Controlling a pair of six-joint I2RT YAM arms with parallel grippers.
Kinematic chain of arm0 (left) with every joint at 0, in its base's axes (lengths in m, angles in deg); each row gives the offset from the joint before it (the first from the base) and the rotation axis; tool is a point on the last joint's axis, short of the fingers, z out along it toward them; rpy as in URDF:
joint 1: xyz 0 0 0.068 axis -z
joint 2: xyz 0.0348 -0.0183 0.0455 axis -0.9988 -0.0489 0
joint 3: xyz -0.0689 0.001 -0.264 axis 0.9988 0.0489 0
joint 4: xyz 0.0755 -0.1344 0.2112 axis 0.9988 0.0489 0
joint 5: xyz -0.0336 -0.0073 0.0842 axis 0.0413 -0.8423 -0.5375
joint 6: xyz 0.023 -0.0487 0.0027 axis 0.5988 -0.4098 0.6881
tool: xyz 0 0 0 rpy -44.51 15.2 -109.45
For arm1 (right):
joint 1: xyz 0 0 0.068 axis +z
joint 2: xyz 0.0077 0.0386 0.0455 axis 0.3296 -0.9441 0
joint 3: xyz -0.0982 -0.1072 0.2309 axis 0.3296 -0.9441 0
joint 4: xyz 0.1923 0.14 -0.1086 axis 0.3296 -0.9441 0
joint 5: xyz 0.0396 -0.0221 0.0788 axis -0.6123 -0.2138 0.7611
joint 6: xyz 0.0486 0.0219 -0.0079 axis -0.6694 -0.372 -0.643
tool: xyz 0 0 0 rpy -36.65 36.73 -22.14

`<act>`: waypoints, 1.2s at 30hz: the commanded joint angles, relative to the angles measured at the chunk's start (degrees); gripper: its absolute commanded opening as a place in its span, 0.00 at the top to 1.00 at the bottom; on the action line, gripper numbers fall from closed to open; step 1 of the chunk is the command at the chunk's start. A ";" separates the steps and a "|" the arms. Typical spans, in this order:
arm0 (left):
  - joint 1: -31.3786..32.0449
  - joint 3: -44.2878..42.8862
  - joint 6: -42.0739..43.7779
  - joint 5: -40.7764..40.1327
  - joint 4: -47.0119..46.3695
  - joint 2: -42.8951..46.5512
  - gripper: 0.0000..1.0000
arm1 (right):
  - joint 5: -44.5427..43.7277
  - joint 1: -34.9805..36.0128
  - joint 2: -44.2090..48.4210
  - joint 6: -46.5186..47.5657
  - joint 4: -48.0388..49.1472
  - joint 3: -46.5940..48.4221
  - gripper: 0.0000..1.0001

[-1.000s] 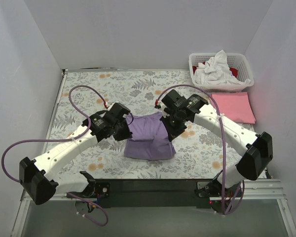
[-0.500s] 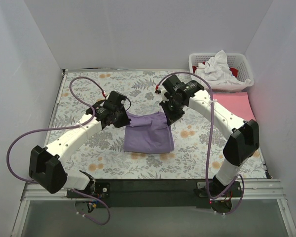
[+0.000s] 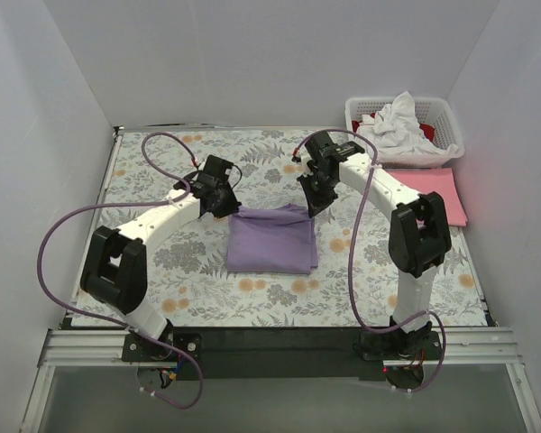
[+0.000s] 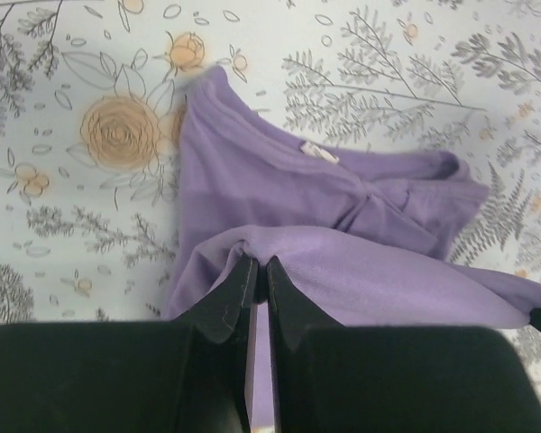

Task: Fold and stack the t-shirts
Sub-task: Fold the tshirt

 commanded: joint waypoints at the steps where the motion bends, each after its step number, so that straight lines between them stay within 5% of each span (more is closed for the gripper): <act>1: -1.28 -1.22 2.48 -1.89 -6.51 -2.95 1.00 | 0.32 -0.95 -3.17 1.51 3.75 3.95 0.99; 15: -2.51 0.88 -0.33 -8.13 -14.34 -9.73 1.00 | -2.76 -2.97 -8.46 0.72 14.47 3.17 0.99; 30: -2.51 12.03 -6.04 -11.91 -20.92 4.59 1.00 | -0.04 -2.97 -0.10 -0.24 20.80 -0.87 0.99; 36: -2.68 12.75 -7.10 -12.96 -22.43 -0.13 1.00 | 0.58 -2.97 -4.84 -0.86 23.52 -1.49 0.99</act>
